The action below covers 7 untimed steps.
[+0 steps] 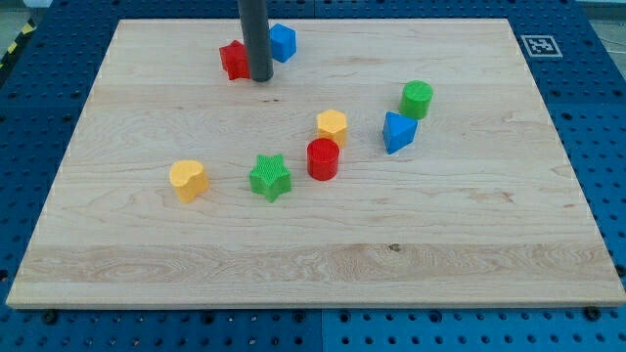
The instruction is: Slightly move the red star towards up
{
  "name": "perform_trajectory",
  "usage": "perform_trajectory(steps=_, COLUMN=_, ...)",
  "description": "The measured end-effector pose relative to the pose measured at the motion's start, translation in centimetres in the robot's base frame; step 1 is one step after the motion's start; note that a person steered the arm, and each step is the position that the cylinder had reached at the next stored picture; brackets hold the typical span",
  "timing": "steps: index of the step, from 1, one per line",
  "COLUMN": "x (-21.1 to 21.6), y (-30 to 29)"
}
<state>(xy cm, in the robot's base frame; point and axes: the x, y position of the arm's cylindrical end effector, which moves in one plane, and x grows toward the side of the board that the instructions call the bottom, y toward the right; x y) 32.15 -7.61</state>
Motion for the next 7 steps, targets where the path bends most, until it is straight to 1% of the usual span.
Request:
perform_trajectory(steps=2, x=1.3, y=-2.8)
perform_trajectory(steps=3, x=1.1, y=-3.2)
perform_trajectory(steps=4, x=0.3, y=-3.2)
perform_trajectory(steps=7, x=-4.5, y=-3.2)
